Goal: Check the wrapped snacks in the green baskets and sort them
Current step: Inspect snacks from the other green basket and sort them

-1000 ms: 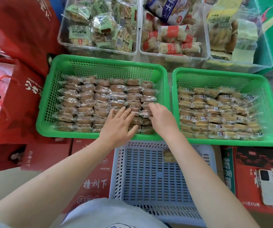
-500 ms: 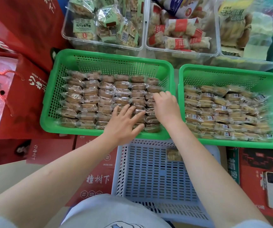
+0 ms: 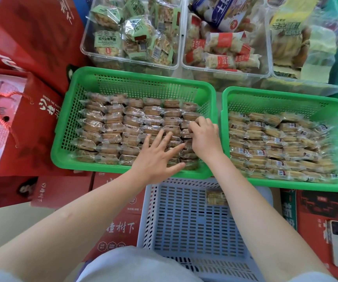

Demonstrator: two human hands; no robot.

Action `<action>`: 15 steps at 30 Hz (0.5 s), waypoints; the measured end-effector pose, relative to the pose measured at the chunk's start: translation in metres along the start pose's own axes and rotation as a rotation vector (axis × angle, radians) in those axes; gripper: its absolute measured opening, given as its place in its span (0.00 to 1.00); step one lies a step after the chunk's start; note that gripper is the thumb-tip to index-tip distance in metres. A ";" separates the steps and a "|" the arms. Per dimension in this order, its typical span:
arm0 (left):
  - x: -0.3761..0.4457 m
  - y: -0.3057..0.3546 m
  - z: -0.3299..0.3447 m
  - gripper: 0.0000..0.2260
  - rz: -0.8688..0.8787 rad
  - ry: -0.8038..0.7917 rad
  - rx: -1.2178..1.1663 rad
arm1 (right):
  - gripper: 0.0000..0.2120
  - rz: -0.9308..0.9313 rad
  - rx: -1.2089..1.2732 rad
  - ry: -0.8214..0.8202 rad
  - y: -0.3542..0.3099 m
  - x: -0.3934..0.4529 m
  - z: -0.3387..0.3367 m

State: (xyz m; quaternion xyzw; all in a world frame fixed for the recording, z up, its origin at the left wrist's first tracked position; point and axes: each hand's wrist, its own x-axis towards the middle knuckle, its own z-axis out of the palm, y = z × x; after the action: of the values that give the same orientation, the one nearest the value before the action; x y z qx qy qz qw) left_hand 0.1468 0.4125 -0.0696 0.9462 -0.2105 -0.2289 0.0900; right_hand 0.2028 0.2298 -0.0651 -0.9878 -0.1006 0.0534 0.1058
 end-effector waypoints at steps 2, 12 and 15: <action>0.000 0.000 -0.001 0.31 -0.004 -0.008 -0.004 | 0.09 0.008 0.115 0.066 0.002 -0.002 0.000; 0.000 -0.002 0.004 0.30 0.007 0.036 -0.006 | 0.02 0.057 0.406 0.292 -0.009 -0.023 -0.043; -0.002 -0.002 0.005 0.27 0.024 0.136 -0.068 | 0.02 0.090 0.509 0.390 -0.018 -0.054 -0.063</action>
State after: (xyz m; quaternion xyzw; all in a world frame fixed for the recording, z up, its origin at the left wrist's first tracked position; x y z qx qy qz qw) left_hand 0.1435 0.4149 -0.0735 0.9533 -0.2074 -0.1700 0.1388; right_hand 0.1546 0.2236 0.0046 -0.9246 -0.0178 -0.1090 0.3645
